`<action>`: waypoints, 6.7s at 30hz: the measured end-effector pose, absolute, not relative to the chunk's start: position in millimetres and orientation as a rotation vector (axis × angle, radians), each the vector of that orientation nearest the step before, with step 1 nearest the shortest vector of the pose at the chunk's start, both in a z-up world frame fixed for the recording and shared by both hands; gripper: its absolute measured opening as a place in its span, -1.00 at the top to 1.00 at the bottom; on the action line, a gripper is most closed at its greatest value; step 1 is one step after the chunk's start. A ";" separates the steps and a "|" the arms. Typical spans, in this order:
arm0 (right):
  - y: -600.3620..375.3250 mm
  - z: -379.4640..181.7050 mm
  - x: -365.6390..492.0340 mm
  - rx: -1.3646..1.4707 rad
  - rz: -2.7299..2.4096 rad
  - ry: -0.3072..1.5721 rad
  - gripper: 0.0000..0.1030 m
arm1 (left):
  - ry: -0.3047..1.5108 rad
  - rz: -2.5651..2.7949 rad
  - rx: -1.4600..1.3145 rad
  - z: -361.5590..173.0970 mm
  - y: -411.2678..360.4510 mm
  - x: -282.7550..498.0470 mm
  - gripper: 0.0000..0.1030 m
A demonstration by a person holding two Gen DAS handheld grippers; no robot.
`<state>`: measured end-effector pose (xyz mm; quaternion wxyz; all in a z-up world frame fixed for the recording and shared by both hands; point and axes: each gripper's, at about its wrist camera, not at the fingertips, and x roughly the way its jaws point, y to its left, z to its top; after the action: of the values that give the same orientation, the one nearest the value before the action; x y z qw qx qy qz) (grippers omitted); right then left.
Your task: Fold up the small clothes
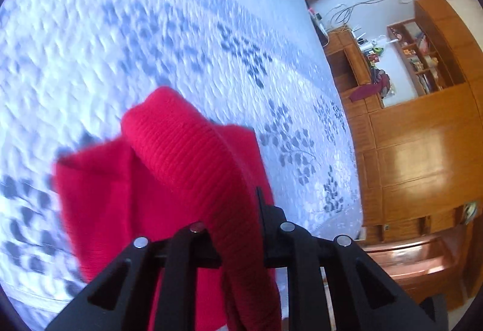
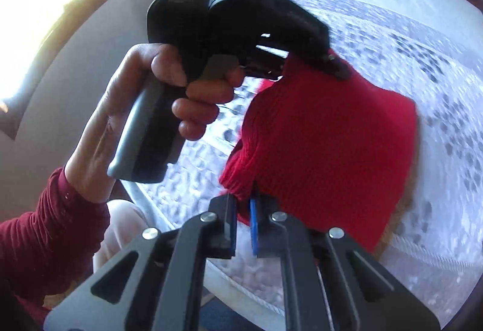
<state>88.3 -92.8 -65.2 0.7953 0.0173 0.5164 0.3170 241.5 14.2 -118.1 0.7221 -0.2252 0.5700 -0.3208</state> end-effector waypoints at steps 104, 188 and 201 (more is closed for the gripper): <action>-208.7 -175.4 70.4 0.034 0.471 1.273 0.67 | 1.341 -0.345 -0.252 -182.6 23.8 83.4 -0.42; -335.7 -117.3 204.6 0.502 0.517 1.299 0.41 | 1.310 -0.647 -0.539 -134.8 -64.4 195.9 0.28; -439.0 -184.5 210.7 0.457 0.288 1.345 0.01 | 1.377 -0.531 -0.430 -204.5 -182.0 209.0 0.01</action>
<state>210.7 -439.0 -184.5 0.7487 0.2091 0.6151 0.1319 209.0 -182.0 -204.5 0.7189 -0.1945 0.6225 -0.2403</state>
